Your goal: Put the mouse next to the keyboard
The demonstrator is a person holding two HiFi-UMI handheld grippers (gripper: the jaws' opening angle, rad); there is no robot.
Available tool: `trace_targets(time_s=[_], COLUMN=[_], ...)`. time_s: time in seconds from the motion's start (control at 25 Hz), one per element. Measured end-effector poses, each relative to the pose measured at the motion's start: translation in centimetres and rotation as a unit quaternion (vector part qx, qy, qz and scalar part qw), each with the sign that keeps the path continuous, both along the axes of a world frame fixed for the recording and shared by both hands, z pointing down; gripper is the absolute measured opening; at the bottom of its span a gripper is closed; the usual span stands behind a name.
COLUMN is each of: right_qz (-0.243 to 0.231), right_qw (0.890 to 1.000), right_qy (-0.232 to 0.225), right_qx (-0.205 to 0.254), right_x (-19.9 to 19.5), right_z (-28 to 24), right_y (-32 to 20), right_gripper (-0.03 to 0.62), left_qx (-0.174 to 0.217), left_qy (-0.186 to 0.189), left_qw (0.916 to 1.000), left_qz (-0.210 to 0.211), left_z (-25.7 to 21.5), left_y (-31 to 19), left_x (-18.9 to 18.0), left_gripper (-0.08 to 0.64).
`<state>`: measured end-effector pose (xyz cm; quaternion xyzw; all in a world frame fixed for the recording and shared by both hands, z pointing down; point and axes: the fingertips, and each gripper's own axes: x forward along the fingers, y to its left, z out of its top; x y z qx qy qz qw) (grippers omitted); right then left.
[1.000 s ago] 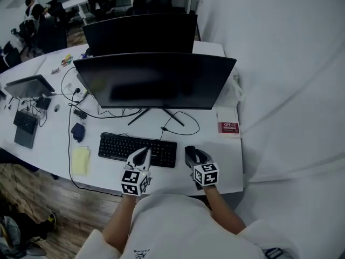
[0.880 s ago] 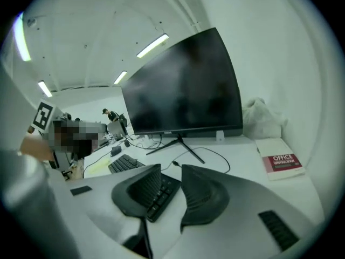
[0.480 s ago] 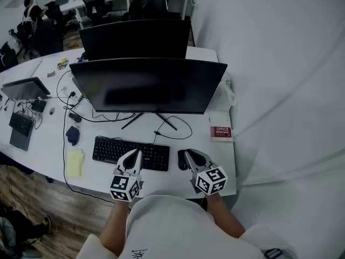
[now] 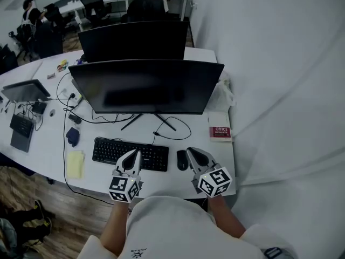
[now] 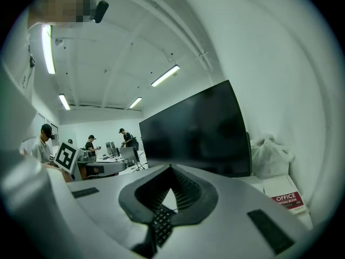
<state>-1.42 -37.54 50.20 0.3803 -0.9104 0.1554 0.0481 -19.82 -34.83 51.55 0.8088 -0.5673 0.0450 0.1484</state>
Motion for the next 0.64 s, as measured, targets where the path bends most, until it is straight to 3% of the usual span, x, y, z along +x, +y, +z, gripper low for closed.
trace_targets(time_s=[0.64], right_qz=[-0.009], right_qw=[1.000], right_qy=[0.013], right_qx=[0.006], right_x=[0.5], right_z=[0.0], right_y=[0.7], right_gripper=[0.018], left_qx=[0.005], left_qy=[0.000], left_qw=[1.0000], left_qz=[0.004], left_z=[-0.7], left_y=[0.1], left_x=[1.1], left_gripper=[0.005])
